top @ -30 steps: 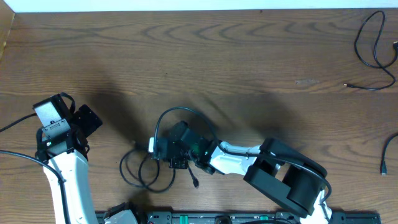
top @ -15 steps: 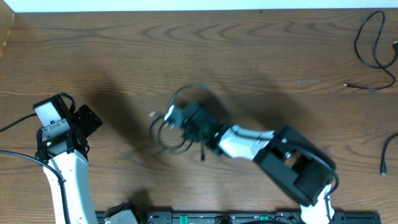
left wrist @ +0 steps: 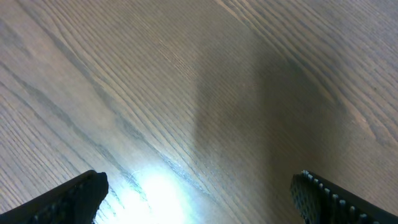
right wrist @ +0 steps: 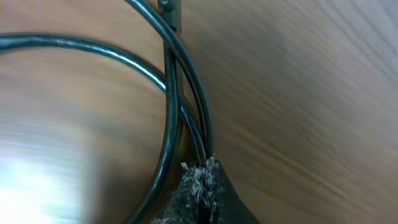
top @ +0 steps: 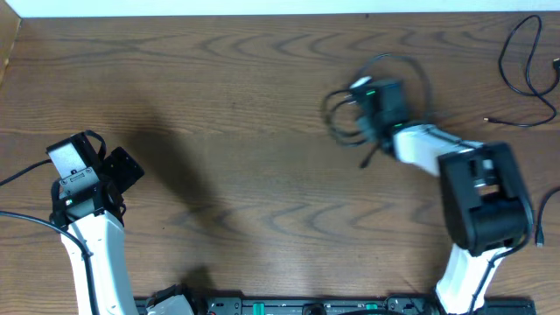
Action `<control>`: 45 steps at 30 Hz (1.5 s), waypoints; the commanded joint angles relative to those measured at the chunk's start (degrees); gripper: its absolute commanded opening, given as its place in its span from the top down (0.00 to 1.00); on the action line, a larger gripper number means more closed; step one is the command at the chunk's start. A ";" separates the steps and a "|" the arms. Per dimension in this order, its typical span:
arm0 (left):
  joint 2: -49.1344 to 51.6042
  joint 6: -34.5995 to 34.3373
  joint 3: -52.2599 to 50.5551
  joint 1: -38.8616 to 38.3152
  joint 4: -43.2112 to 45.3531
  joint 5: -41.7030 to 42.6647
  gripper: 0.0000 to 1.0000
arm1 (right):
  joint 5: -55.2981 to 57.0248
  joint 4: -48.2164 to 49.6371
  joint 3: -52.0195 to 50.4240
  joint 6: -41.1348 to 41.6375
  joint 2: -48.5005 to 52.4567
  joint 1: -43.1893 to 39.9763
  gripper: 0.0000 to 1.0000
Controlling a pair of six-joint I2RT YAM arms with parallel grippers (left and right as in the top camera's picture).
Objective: Untangle cables
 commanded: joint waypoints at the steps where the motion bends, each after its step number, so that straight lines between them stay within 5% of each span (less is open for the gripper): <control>1: -0.42 0.74 0.48 0.13 -0.11 -0.72 0.02 | 0.68 -4.76 -4.07 2.38 5.05 -8.26 0.99; 13: -0.42 0.74 0.48 0.13 -0.11 -0.72 0.02 | -5.18 -6.49 -4.07 23.08 5.03 -38.12 0.99; 20: -0.42 0.74 0.48 0.13 -0.11 -0.72 0.02 | -19.52 -7.52 -4.07 23.74 4.11 -51.52 0.98; 24: -0.42 0.74 0.48 0.13 -0.11 -0.72 0.02 | -31.04 -7.52 -4.04 20.20 0.81 -56.33 0.75; 32: -0.42 0.74 0.48 0.13 -0.11 -0.72 0.02 | -31.28 -7.50 -4.02 18.69 -15.32 -56.68 0.31; 35: -0.42 0.74 0.48 0.13 -0.11 -0.72 0.02 | -31.30 -7.08 -4.02 18.69 -22.84 -55.56 0.01; 45: -0.42 0.74 0.48 0.13 -0.31 -0.72 0.02 | -32.79 -8.50 -4.02 18.69 -42.69 -47.36 0.01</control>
